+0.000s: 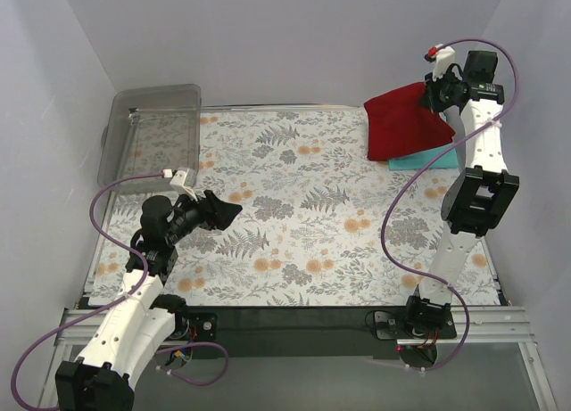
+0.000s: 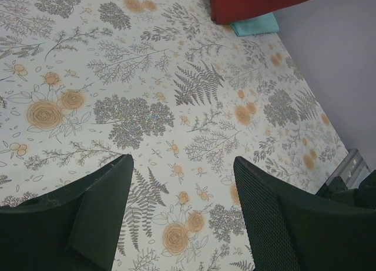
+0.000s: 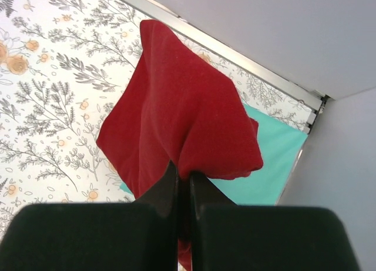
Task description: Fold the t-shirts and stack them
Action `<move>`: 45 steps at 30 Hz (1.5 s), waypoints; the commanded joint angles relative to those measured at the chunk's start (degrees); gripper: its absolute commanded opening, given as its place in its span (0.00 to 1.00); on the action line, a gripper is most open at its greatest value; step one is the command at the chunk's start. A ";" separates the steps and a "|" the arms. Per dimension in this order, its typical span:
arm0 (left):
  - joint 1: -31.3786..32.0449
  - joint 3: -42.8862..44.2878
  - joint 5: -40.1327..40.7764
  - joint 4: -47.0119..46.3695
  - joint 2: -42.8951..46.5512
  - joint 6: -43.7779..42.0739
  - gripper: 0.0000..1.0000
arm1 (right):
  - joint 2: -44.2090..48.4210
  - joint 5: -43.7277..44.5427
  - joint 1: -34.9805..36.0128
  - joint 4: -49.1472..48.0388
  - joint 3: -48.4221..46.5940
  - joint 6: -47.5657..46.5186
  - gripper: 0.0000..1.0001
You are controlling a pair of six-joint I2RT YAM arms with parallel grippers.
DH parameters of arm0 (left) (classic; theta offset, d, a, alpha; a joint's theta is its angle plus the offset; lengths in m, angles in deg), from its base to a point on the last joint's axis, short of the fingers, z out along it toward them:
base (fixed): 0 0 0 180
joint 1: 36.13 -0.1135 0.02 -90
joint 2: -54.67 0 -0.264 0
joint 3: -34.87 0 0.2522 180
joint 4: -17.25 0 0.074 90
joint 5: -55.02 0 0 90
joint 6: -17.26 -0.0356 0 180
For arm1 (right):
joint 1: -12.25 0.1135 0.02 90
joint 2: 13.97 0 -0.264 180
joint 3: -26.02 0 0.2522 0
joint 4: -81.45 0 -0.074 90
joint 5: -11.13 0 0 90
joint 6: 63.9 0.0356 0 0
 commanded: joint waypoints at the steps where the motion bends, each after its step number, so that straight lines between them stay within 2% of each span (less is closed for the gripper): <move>1: -0.13 -0.84 -0.54 -0.91 -0.05 -0.50 0.64 | 4.07 -4.72 -0.18 -5.01 0.23 0.73 0.01; 18: -0.13 -1.54 -0.54 -0.91 0.12 -0.59 0.64 | 9.26 -1.29 -0.44 -7.65 4.36 0.03 0.01; 45: -0.13 -1.63 -0.36 -0.91 -0.23 -0.58 0.64 | 1.01 4.86 -2.11 -11.78 6.74 -1.38 0.01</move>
